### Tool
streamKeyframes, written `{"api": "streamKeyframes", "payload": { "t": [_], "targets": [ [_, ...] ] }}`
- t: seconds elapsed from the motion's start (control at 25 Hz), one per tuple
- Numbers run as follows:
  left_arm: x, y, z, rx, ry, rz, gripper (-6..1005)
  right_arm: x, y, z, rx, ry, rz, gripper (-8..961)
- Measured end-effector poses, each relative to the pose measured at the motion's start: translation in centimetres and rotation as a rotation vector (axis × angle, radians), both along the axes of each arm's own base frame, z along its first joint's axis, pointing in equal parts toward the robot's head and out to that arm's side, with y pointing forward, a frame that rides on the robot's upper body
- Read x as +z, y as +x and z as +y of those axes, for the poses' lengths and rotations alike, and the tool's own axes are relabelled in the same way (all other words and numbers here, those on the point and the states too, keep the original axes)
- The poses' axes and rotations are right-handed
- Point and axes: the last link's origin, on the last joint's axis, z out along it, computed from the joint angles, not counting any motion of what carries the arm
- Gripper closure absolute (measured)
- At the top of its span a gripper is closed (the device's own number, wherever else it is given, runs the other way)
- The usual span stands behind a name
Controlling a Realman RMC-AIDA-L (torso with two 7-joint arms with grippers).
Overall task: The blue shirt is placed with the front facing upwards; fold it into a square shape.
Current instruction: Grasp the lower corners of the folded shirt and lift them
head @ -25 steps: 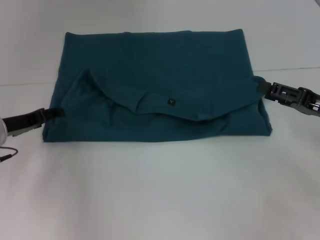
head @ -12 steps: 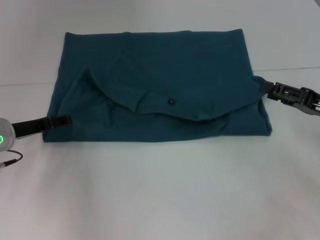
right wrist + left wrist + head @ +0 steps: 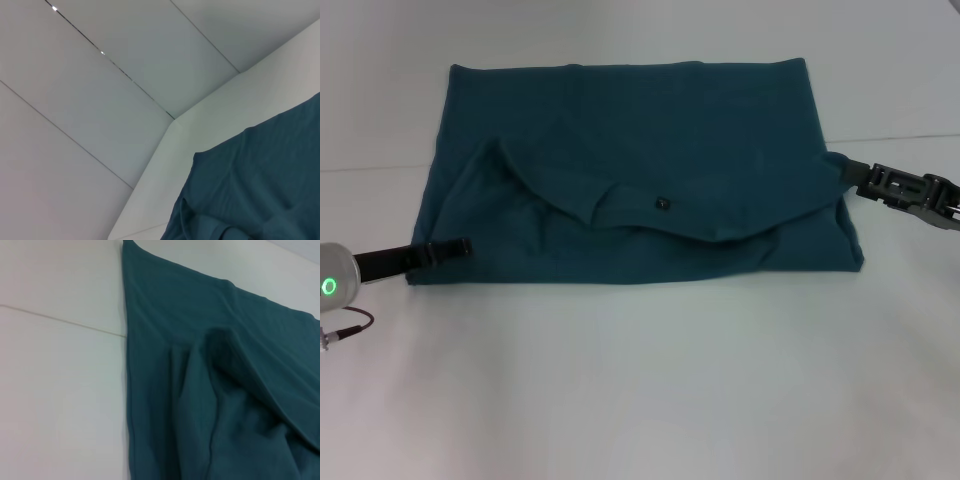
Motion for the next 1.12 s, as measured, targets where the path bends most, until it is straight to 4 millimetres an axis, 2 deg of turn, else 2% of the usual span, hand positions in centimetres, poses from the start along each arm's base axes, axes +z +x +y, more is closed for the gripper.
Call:
{"api": "streamKeyframes", "payload": {
  "t": [0.4, 0.8, 1.12],
  "targets": [
    [-0.5, 0.1, -0.1, 0.006, -0.018, -0.01, 124, 0.0, 0.0, 0.0, 0.0, 0.001, 0.001, 206],
    [-0.8, 1.9, 0.6, -0.033, -0.053, -0.039, 123, 0.1, 0.0, -0.1, 0.001, 0.0, 0.004, 205],
    [-0.2, 1.1, 0.5, 0.006, -0.037, -0.047, 125, 0.1, 0.1, -0.1, -0.003, 0.003, 0.003, 206]
  ]
}}
